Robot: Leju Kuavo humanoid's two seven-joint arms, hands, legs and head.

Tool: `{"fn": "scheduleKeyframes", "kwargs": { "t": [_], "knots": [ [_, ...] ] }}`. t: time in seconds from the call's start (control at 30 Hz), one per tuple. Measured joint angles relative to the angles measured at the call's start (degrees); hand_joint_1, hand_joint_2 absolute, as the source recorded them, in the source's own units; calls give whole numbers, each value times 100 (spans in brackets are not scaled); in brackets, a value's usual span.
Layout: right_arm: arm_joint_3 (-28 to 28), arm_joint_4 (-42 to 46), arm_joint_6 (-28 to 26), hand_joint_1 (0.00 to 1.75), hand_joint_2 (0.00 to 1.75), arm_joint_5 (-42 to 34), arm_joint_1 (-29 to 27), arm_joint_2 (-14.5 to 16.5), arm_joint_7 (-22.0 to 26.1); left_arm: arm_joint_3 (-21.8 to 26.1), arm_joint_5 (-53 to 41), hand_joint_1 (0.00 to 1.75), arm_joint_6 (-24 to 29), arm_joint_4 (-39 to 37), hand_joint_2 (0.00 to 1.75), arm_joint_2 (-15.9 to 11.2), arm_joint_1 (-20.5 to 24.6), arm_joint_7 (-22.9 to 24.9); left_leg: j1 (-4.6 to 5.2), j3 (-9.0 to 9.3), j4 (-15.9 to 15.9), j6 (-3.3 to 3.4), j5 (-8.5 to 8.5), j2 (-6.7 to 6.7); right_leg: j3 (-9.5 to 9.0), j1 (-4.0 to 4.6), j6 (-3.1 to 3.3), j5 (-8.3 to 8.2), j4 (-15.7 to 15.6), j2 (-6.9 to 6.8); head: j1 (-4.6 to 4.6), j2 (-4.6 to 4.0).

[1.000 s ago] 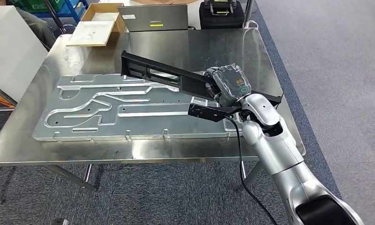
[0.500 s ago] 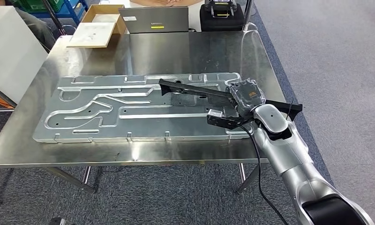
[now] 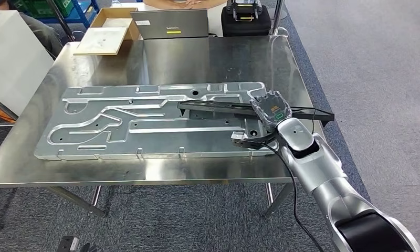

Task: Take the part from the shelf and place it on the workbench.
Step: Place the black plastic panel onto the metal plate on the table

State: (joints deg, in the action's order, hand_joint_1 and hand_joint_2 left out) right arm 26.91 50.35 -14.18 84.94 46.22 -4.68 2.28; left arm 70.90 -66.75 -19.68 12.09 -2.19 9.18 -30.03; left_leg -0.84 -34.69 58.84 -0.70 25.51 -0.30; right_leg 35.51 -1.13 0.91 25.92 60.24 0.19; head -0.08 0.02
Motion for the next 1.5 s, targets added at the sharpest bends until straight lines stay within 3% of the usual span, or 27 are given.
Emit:
{"fn": "scheduleKeyframes", "kwargs": {
  "t": [0.07, 0.13, 0.17, 0.2, 0.23, 0.3, 0.37, 0.43, 0.5, 0.53, 0.6, 0.63, 0.67, 0.7, 0.77, 0.83, 1.0, 1.07, 1.13, 1.17, 1.2, 1.27, 1.33, 1.37, 1.43, 1.5],
  "knots": [
    [46, -73, -10, 84, 87, 0, 38, 37, 3, -16, -2, 0, 5, 0, 0, -1, 11, 2, -11, -181, 403, -49, 260, 6, -2, -15, 61, -27, -29, -10, -1, 0],
    [88, -148, -23, 0, 0, 1, 62, 59, 4, -21, -3, 0, 8, 0, 87, -1, 17, 2, -13, -526, 1159, -79, 616, 9, 4, -1, 84, -31, -32, -12, -1, 0],
    [111, -186, -27, 0, 0, 2, 65, 65, 7, -23, -9, 0, 17, 0, 131, -1, 14, 6, -13, -674, 1466, -83, 714, 9, 6, 8, 87, -30, -30, -12, -1, 0],
    [134, -220, -31, 0, 0, 3, 64, 69, 14, -30, -22, 0, 33, 0, 175, 0, 11, 14, -13, -739, 1591, -76, 702, 9, 6, 19, 90, -28, -28, -11, -1, 0],
    [156, -252, -36, 0, 0, 4, 66, 75, 22, -43, -43, 0, 62, 0, 175, 0, 10, 28, -12, -699, 1487, -57, 582, 9, 3, 28, 91, -27, -25, -9, -1, 0],
    [198, -334, -109, 0, 0, 5, 94, 148, 11, -113, -124, 0, 218, 1, 87, -3, 20, 82, 16, -292, 610, 33, 176, 8, -2, 50, 80, -22, -23, 6, -1, 0],
    [219, -419, -207, 0, 0, -16, 126, 267, -15, -189, -179, 0, 398, 1, 0, -4, 37, 121, 53, 19, -41, 102, -33, 8, 6, 63, 38, -27, -32, 24, -1, -1],
    [205, -461, -245, 0, 0, -175, 119, 363, 49, -224, -170, 0, 502, 1, 0, -1, 44, 145, 62, 42, -91, 130, -43, 6, -2, 66, -31, -46, -70, 27, -1, -1],
    [103, -418, -215, 0, 0, -694, 73, 462, 273, -254, -130, 0, 586, 1, 0, 4, 40, 189, 30, 87, -187, 180, -98, 13, 18, 66, -86, 49, 20, 20, 2, -1],
    [6, -333, -135, 0, 0, -1079, 31, 525, 427, -269, -105, 0, 615, 0, 0, 8, 38, 205, 12, 109, -233, 203, -123, 19, 104, 68, -102, 190, 230, 17, 4, -1],
    [-277, -33, 179, 0, 0, -2013, -109, 679, 763, -293, -58, 0, 647, 0, 0, 13, 27, 217, 5, 121, -248, 231, -129, 25, 442, 57, -114, 576, 960, 11, 8, -2],
    [-421, 135, 371, 0, 0, -2450, -191, 758, 911, -302, -39, 0, 651, 0, 0, 15, 21, 216, 8, 119, -239, 237, -121, 26, 605, 51, -122, 699, 1296, 10, 8, -2],
    [-567, 306, 586, 0, 0, -2896, -266, 838, 1043, -309, -20, 0, 651, 0, 0, 18, 15, 213, 11, 120, -226, 239, -108, 25, 695, 45, -128, 719, 1471, 9, 8, -1],
    [-694, 470, 819, 0, 0, -3330, -318, 920, 1152, -318, -5, 0, 650, 0, 0, 22, 12, 209, 12, 121, -207, 235, -93, 23, 683, 41, -130, 627, 1433, 7, 8, -1],
    [-926, 797, 1298, 0, 0, -4226, -348, 1059, 1316, -342, 24, 0, 645, 0, 0, 27, 9, 199, 12, 123, -146, 208, -43, 12, 375, 37, -110, 235, 770, -2, 8, 0],
    [-1107, 1065, 1613, 0, 0, -4877, -322, 1163, 1398, -361, 50, 0, 640, 0, 0, 29, 7, 189, 36, 96, -63, 156, 11, 0, 87, 50, -72, 8, 150, -8, 7, 0],
    [-1350, 1449, 1790, 0, 0, -5375, -306, 1290, 1451, -397, 83, 0, 637, 1, 0, 27, -8, 179, 18, 40, 55, 9, 119, 1, 21, 57, 72, -19, -28, 5, 4, 0],
    [-1410, 1618, 1923, 0, 0, -5764, -295, 1325, 1472, -397, 114, 0, 631, 0, 0, 19, -11, 178, 7, -182, 553, -50, 411, 7, -2, 40, 117, -35, -61, 2, 4, 0],
    [-1492, 1815, 2190, 0, 0, -6402, -297, 1338, 1466, -397, 150, 0, 612, 0, 0, 10, -30, 174, 4, -546, 1305, -89, 728, 7, -4, 42, 133, -32, -61, 1, 4, 0],
    [-1542, 1928, 2335, 0, 0, -6788, -308, 1338, 1466, -397, 167, 0, 597, 0, 0, 9, -48, 169, 3, -663, 1518, -94, 762, 7, -5, 45, 136, -27, -58, 2, 5, 0],
    [-1596, 2059, 2467, 0, 0, -7183, -320, 1338, 1475, -397, 184, 0, 582, 0, 0, 7, -68, 160, 3, -686, 1535, -89, 692, 7, -9, 46, 136, -23, -56, 5, 4, 0],
    [-1696, 2377, 2644, 0, 0, -7828, -341, 1338, 1499, -397, 217, 0, 556, 0, 0, -4, -90, 138, 6, -392, 890, -47, 281, 7, -32, 47, 123, -10, -53, 11, 4, 0],
    [-1770, 2692, 2721, 0, 0, -8158, -352, 1334, 1504, -397, 237, 0, 538, 0, 0, -23, -90, 119, 32, -25, 147, 17, 7, 2, -46, 57, 90, 0, -56, 17, 4, -1],
    [-1802, 2842, 2712, 0, 0, -8219, -377, 1328, 1540, -397, 250, 0, 525, 0, 0, -31, -92, 103, 48, 65, -35, 44, -28, -1, -45, 61, 66, -2, -60, 20, 5, -1],
    [-1862, 3222, 2542, 0, 0, -8144, -541, 1296, 1761, -397, 302, 0, 473, 0, 0, -34, -107, 26, 71, 93, -104, 86, -15, -6, -46, 63, 3, -13, -82, 19, 4, 0],
    [-1937, 3788, 2079, 0, 0, -7713, -845, 1232, 2106, -397, 395, 0, 387, 0, 0, -33, -161, -125, 41, 129, -166, 151, -49, 2, -61, 64, -66, 36, -62, 13, 5, 0]
  ]
}}
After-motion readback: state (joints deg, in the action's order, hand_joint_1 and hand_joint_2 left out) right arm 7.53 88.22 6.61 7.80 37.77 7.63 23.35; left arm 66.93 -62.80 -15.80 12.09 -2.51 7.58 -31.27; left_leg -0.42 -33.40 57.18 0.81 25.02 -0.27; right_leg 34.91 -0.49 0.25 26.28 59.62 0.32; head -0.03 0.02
